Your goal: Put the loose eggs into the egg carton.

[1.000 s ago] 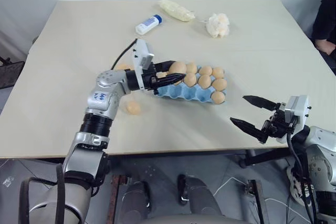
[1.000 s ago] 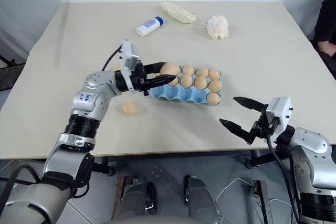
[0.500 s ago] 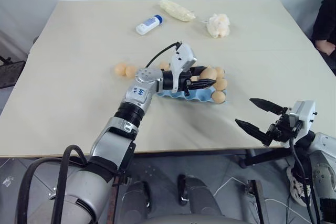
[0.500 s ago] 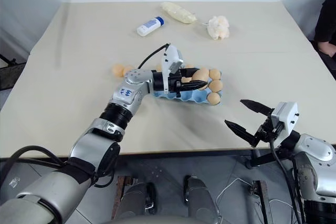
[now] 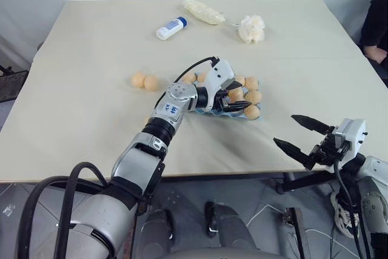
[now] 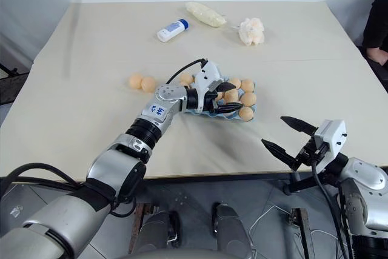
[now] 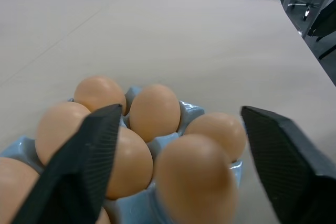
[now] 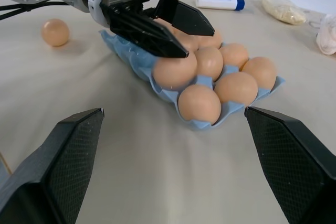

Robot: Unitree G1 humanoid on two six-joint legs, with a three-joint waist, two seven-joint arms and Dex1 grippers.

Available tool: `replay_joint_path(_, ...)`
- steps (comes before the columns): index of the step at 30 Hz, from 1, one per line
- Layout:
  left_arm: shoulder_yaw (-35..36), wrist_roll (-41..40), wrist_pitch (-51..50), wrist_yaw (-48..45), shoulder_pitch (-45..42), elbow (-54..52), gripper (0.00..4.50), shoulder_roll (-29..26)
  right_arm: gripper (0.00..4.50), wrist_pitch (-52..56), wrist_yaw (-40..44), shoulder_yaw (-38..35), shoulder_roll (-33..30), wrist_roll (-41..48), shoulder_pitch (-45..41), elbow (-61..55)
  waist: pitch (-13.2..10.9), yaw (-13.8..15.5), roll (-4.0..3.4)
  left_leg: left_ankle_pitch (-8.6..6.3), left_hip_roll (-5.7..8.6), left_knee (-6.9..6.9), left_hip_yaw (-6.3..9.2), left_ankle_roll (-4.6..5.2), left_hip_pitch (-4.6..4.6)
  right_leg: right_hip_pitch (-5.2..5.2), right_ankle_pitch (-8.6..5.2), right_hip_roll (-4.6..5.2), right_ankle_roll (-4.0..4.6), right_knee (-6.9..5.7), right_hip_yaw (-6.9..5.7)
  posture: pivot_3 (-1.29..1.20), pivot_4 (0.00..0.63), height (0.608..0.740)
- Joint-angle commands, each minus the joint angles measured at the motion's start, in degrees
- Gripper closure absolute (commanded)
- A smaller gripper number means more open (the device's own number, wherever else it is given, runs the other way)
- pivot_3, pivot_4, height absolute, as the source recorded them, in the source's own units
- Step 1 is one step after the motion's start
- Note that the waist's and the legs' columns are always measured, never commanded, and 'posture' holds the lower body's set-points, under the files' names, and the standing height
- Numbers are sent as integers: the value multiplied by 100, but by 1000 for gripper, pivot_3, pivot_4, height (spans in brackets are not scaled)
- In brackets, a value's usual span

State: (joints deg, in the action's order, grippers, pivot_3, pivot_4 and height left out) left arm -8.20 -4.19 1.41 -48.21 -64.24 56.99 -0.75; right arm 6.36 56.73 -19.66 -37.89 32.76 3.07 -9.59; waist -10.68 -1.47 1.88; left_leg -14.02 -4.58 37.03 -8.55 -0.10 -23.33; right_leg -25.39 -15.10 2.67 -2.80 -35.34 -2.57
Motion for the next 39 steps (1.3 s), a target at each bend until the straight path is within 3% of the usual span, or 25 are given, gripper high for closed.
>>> replay_joint_path(1, 125, -67, 8, -71, -149, -290, 7, -6, 0, 63, -56, -102, -82, 72, -38, -243, 0, 0, 0, 0, 0, 0, 0, 0, 0, 0, 0, 0, 0, 0, 0, 0, 150, 740)
replay_joint_path(10, 402, -344, -488, -357, 153, -1438, 7, -468, 0, 180, -2, -77, -116, 75, -104, -253, 0, -10, -1, 0, -3, -2, -2, 0, 1, 0, -1, -4, 1, -4, 2, 0, 150, 740)
replay_joint_path(15, 852, -921, -718, -780, 827, -2956, 7, -1254, 0, 148, 213, -18, -156, 71, -262, -68, -1, -38, -4, -1, -11, -2, -12, -3, 10, -2, -4, -9, 8, -21, 12, 0, 150, 740)
replay_joint_path(22, 1497, -1323, -1105, -543, 1713, -3957, 7, -2143, 0, 94, 537, 19, -193, 85, -419, 160, 0, 3, -6, 2, -9, 6, -4, -10, 14, -2, -7, -7, 13, -45, 15, 0, 150, 740)
replay_joint_path(27, 2189, -1592, -1057, -195, 2829, -4748, 7, -2634, 0, 112, 689, 122, -259, 28, -748, 432, 0, -32, -6, 2, -10, 5, -12, -10, 19, -3, -6, -5, 12, -51, 25, 0, 150, 740)
replay_joint_path(35, 3022, -2040, -998, 46, 5272, -5985, 7, -2770, 0, 151, 876, 347, -280, -9, -1097, 665, 0, -14, -7, 0, -21, 2, -12, -15, 26, -3, -12, 5, 25, -56, 63, 0, 150, 740)
replay_joint_path(39, 3308, -2262, -984, 229, 6093, -6467, 7, -2713, 0, 178, 931, 394, -275, 10, -1220, 710, 0, -8, -6, -17, -24, 3, -14, -43, 24, -8, -19, 46, 36, -52, 63, 0, 150, 740)
